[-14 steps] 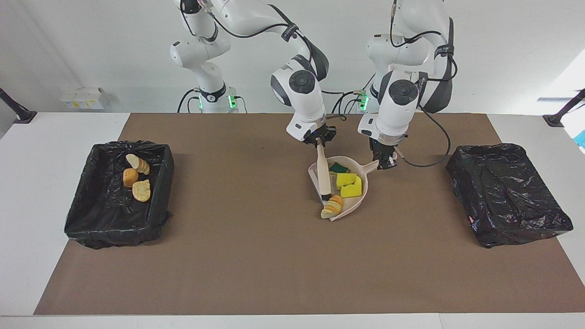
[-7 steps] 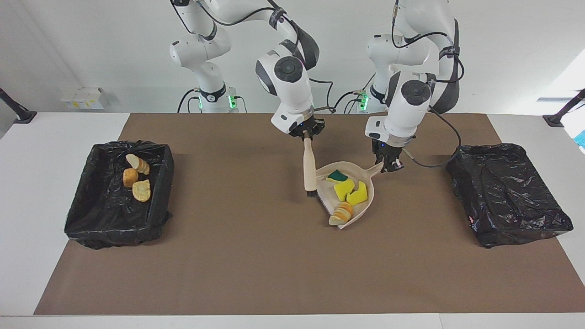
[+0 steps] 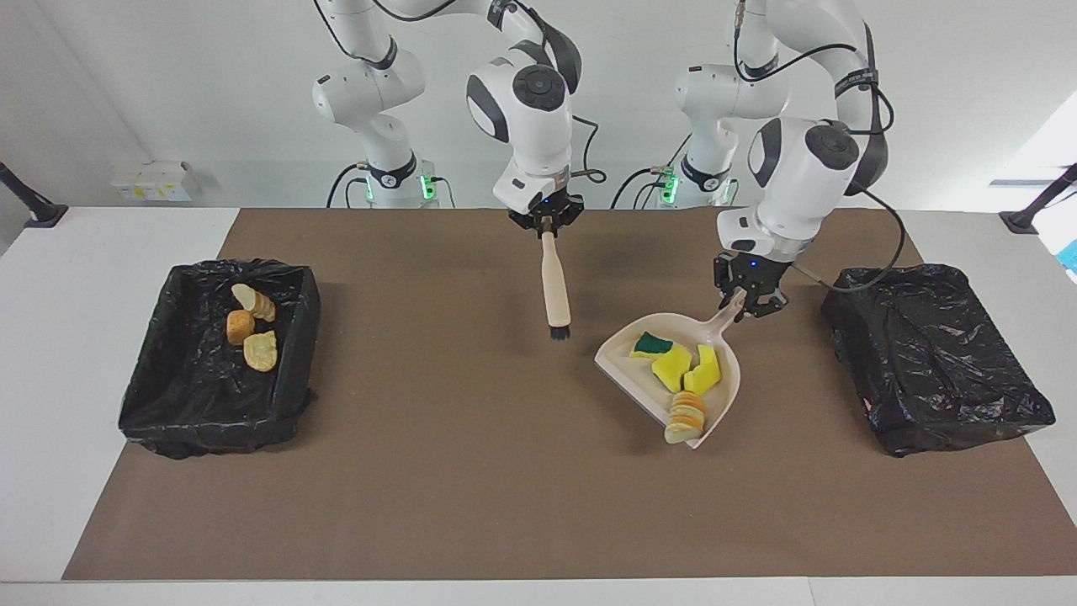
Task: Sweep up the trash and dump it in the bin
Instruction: 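Carry the loaded dustpan to the near bin with the left gripper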
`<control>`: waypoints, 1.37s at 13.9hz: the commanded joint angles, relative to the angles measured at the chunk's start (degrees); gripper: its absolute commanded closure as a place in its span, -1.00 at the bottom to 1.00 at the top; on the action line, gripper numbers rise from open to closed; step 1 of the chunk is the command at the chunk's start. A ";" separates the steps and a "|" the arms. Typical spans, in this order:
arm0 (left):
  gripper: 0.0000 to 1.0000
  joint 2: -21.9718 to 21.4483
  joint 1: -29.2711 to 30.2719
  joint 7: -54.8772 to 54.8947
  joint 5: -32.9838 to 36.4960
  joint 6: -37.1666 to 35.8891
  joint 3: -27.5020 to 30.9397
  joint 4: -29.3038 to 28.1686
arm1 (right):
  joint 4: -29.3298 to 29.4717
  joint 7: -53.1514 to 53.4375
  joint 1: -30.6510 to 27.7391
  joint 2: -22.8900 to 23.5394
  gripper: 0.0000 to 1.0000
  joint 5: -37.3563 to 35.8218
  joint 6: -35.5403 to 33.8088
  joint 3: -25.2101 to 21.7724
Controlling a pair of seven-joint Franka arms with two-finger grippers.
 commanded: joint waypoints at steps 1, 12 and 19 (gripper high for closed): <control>1.00 -2.72 1.84 -7.32 -0.94 -1.83 -0.35 1.12 | -4.92 8.64 6.36 -0.65 1.00 -1.16 7.28 0.17; 1.00 -3.08 19.22 -19.22 -1.03 -20.04 -0.09 15.88 | -3.54 15.71 12.64 4.02 -1.00 -5.90 7.77 -0.09; 1.00 -3.08 37.95 6.16 -3.32 -21.08 0.35 17.65 | 6.66 0.45 0.43 -0.20 -1.00 -5.20 -7.44 -0.35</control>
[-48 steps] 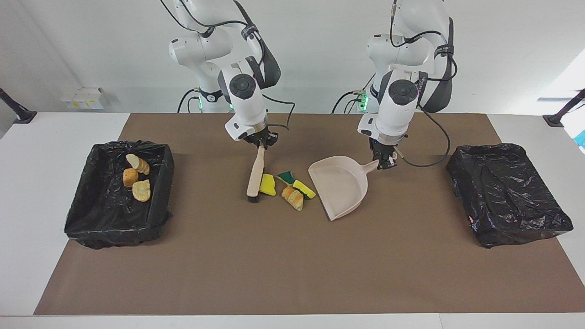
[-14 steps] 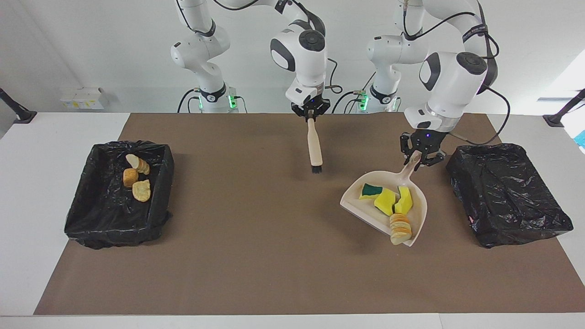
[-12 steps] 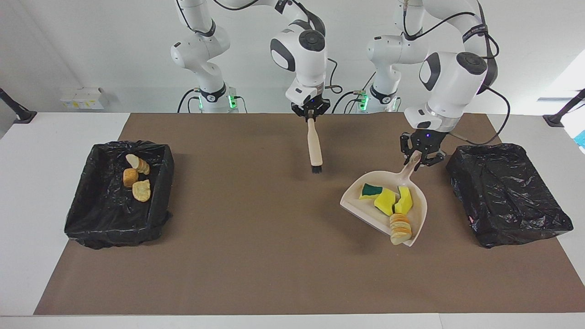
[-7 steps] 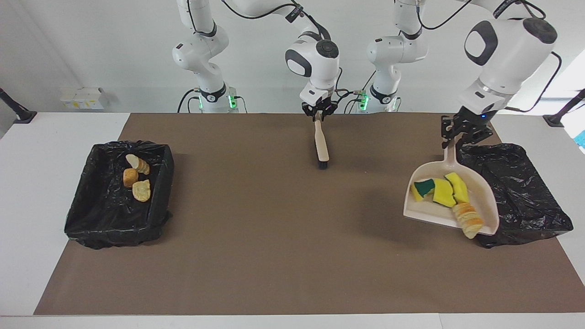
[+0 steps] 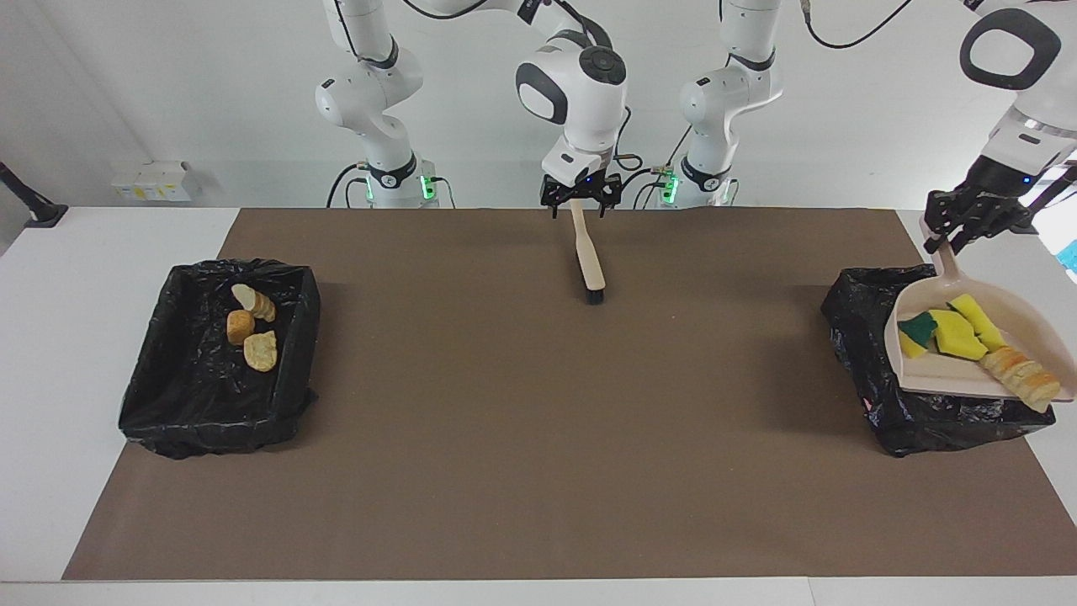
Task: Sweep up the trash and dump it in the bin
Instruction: 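Carry the loaded dustpan to the near bin with the left gripper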
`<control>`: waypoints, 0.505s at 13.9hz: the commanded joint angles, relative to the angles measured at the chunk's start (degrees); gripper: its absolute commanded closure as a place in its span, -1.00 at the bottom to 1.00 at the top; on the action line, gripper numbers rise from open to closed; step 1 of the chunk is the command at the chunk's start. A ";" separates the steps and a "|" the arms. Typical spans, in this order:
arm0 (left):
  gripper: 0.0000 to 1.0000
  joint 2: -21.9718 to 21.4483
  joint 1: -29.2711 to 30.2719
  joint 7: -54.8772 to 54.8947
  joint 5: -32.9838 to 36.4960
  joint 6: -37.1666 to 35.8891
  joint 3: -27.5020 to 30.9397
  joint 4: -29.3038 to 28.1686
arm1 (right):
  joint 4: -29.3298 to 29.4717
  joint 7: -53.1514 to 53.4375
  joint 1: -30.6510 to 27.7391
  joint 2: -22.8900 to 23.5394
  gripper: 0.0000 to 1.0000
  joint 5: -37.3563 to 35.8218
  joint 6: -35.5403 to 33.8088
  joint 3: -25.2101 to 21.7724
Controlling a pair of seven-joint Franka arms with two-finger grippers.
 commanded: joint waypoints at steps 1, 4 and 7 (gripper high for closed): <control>1.00 -0.30 4.11 9.29 0.91 -3.24 1.05 1.71 | 3.21 -8.88 -5.70 -1.94 -1.00 0.11 -6.79 0.23; 1.00 0.05 4.38 16.78 6.10 -3.51 4.93 2.42 | 8.22 -18.28 -12.64 -1.95 -1.00 0.02 -13.04 0.23; 1.00 0.40 3.50 16.70 15.06 -5.53 4.94 3.12 | 12.00 -30.49 -21.59 -2.12 -1.00 -0.33 -17.35 0.15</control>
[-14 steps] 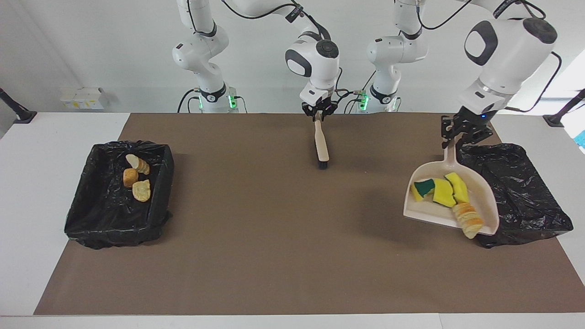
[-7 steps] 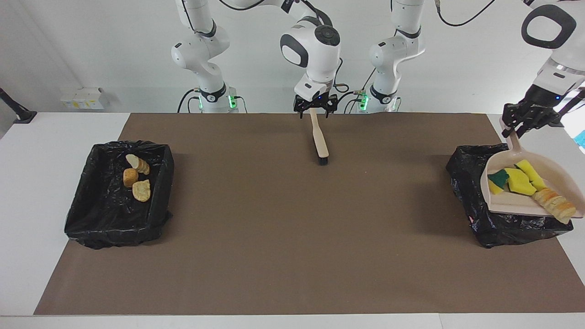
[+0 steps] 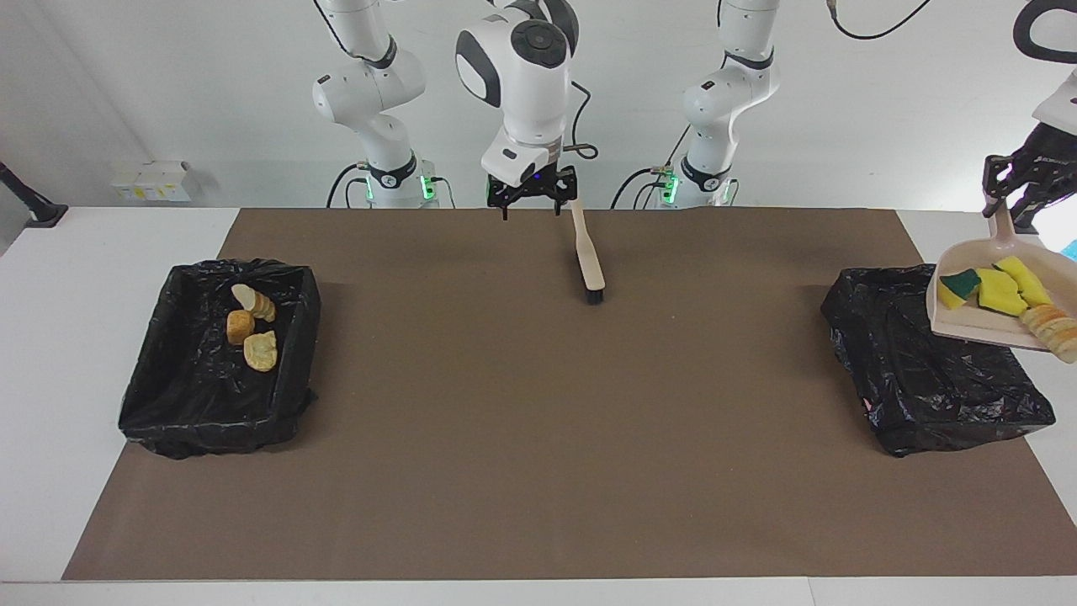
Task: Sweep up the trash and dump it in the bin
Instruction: 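Tip the dustpan over the bin with the left gripper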
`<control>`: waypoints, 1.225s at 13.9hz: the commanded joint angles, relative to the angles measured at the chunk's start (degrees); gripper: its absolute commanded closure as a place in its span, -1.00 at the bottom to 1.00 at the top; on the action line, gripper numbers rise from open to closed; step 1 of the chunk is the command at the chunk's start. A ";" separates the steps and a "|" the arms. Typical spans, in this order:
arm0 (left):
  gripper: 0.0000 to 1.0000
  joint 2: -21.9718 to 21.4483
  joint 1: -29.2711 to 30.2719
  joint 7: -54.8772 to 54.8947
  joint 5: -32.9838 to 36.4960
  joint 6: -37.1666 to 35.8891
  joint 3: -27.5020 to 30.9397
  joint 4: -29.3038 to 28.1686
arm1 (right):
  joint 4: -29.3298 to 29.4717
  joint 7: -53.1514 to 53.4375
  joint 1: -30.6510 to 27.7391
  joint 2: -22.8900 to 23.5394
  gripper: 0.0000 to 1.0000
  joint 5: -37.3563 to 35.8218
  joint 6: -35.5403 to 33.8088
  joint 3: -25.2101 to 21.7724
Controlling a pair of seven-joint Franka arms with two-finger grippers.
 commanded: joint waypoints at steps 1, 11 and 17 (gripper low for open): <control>1.00 0.41 -0.82 0.50 5.94 -2.43 -0.56 1.87 | 3.84 -11.91 -8.50 0.53 -1.00 -0.57 -3.91 0.70; 1.00 3.57 -6.89 5.86 26.96 4.16 -1.26 1.61 | 7.34 -27.09 -24.69 0.79 -1.00 -6.89 -3.39 -1.32; 1.00 4.10 -9.43 8.66 36.79 9.69 -1.26 1.61 | 8.07 -18.11 -26.37 -2.45 -1.00 -4.36 -2.86 -5.45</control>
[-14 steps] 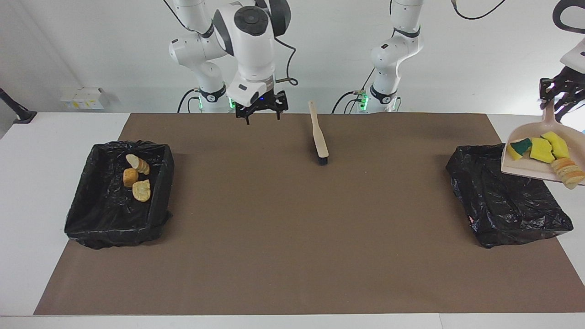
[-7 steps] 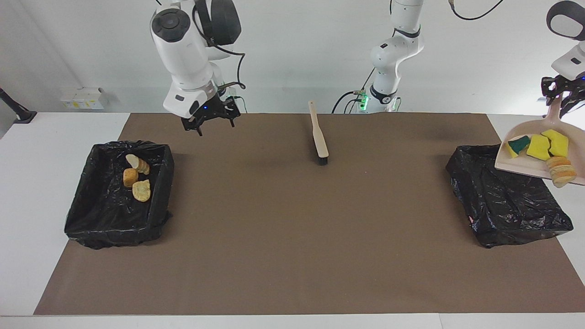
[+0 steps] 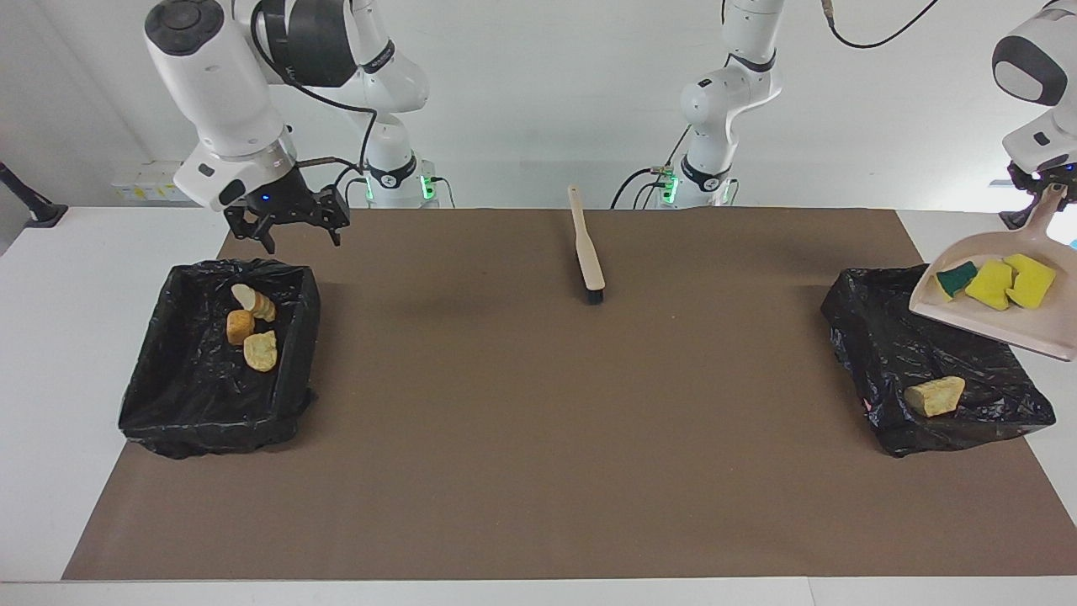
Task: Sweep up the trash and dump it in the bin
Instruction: 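Tip the dustpan over the bin with the left gripper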
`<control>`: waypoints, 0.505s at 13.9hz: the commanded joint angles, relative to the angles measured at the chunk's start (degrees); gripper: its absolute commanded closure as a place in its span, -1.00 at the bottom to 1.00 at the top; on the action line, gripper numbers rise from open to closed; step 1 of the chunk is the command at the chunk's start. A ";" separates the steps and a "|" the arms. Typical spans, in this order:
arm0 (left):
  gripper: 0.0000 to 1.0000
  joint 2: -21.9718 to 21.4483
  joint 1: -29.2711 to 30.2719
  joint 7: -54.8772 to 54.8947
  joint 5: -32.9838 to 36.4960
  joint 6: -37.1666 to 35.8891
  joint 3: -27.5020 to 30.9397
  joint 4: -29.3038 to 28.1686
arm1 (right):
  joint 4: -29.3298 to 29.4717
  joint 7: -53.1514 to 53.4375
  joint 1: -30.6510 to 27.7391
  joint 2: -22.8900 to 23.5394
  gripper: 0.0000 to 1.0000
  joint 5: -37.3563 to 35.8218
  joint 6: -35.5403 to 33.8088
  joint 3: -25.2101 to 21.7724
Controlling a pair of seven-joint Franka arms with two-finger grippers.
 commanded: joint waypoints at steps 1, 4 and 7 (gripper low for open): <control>1.00 0.75 -2.61 3.69 5.48 2.21 0.65 1.22 | -1.60 1.83 -0.34 -3.56 -1.00 1.73 0.05 -1.42; 1.00 0.75 -3.41 4.40 6.02 3.01 0.65 1.13 | -3.90 -0.97 0.19 -5.60 -1.00 0.69 1.10 -1.42; 1.00 1.97 -4.19 5.81 11.02 7.30 0.65 1.74 | -3.64 -2.39 0.37 -5.51 -1.00 1.30 0.75 -1.16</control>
